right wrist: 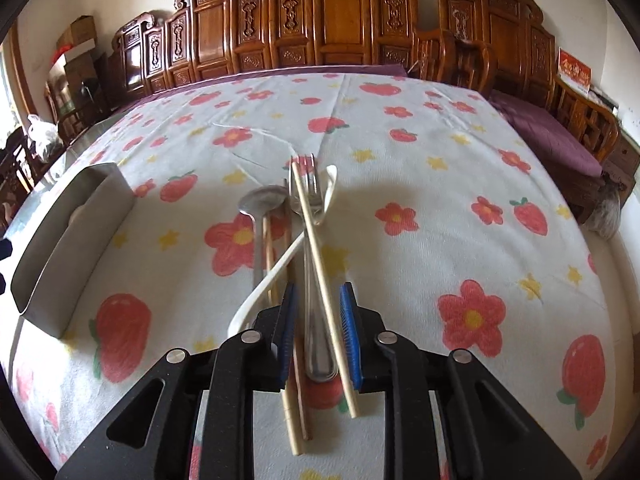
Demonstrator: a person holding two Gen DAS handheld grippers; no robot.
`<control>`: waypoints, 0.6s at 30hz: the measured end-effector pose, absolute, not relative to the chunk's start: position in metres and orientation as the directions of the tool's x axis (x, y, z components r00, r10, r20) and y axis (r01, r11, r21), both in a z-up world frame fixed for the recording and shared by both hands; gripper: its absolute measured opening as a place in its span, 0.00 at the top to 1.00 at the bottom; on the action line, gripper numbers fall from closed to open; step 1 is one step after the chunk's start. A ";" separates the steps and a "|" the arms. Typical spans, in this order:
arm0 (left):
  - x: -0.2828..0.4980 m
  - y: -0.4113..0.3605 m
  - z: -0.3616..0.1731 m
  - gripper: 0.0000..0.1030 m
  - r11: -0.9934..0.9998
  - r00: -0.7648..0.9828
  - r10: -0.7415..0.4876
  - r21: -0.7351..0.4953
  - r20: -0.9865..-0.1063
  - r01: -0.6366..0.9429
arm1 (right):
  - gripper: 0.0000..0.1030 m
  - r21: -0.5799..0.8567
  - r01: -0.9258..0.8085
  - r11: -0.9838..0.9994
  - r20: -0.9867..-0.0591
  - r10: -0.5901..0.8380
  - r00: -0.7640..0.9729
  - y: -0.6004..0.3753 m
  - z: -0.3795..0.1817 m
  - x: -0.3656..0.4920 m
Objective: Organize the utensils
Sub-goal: 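Grasp another wooden chopstick with the right gripper while the left moves to the utensil pile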
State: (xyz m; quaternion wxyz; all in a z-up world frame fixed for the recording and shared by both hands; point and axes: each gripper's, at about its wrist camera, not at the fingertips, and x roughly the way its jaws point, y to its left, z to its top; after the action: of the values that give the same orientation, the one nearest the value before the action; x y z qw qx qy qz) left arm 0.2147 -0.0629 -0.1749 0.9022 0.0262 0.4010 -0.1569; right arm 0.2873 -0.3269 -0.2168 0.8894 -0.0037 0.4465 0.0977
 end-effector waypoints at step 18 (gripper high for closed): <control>0.220 -0.107 -0.200 0.37 0.947 0.569 -0.214 -0.026 -0.794 0.319 | 0.94 0.313 -0.177 0.933 -0.801 0.359 0.479 -0.351 -0.228 0.310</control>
State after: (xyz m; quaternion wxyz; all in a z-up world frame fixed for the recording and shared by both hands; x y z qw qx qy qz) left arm 0.2205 -0.1071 -0.2002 0.8835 0.0602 0.4393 -0.1508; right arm 0.3100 -0.3506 -0.2282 0.8549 0.0940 0.4855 0.1567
